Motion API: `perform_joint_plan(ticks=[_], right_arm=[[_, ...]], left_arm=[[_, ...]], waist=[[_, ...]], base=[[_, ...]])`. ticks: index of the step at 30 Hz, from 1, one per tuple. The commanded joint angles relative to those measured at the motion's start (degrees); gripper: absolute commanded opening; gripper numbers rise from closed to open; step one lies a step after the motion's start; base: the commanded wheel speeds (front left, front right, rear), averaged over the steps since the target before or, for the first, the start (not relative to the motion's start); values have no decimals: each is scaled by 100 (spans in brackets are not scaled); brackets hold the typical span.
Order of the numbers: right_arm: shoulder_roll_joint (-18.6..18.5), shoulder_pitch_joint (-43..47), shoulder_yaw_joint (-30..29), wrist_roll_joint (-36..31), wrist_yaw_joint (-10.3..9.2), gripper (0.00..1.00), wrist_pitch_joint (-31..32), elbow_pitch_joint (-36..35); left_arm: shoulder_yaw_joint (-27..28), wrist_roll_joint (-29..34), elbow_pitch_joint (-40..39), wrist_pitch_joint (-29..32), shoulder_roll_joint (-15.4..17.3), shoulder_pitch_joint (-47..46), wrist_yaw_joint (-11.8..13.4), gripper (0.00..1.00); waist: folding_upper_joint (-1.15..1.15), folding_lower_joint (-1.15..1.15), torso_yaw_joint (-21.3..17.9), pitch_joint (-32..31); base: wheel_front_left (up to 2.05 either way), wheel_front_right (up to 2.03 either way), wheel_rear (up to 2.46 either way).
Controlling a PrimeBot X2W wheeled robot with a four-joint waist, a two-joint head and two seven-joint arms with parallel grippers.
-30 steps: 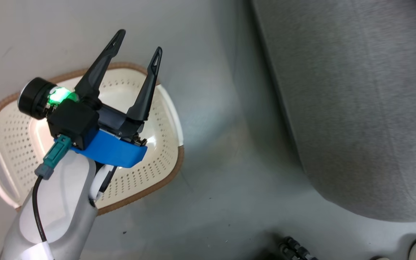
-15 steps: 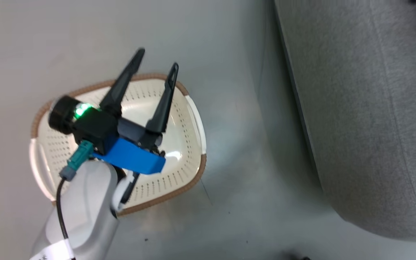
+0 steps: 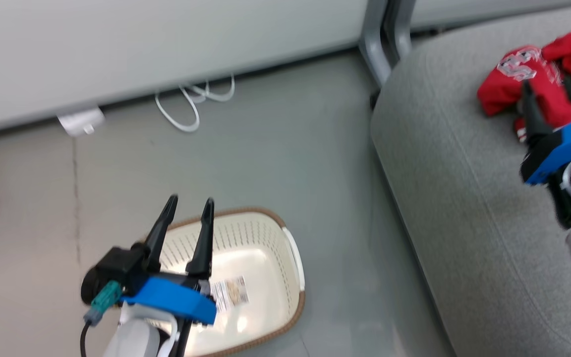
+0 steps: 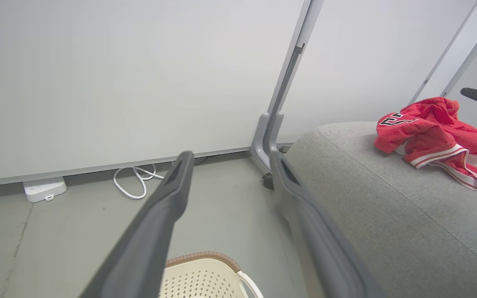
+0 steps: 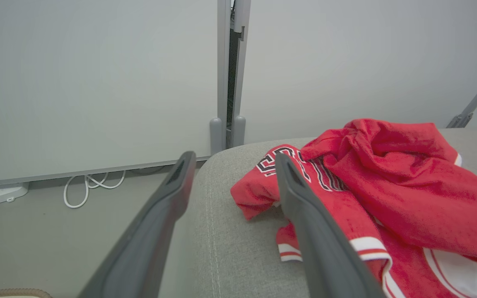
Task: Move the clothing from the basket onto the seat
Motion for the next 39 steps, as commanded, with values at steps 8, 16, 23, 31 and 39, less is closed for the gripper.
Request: perform_joint_plan(ticks=[8,16,23,31,39], right_arm=[[226,1360,409,96,1,100,27,-1196],[616,2500,311,-86,1,100,26,-2230],[1043,3263,47,-196,1,100,237,-2830],[1391,3809,-209,-461,1,100,486,-3375],[1504,3921,-307,-611,1,100,632,-3645]], left_arm=[[634,144,37,-15,-214,795,0,100],[1143,267,18,-15,-300,1194,-1,100],[1395,340,30,-15,-339,1345,-3,100],[1587,373,69,-15,-388,1386,-4,100],[1533,348,128,-15,-395,1314,-4,100]], waist=[[0,1,487,-1326],[0,1,633,-1576],[0,1,725,-1615],[0,1,727,-1575],[0,1,702,-1518]], base=[[0,0,0],[0,0,0],[0,0,0],[0,0,0],[0,0,0]])
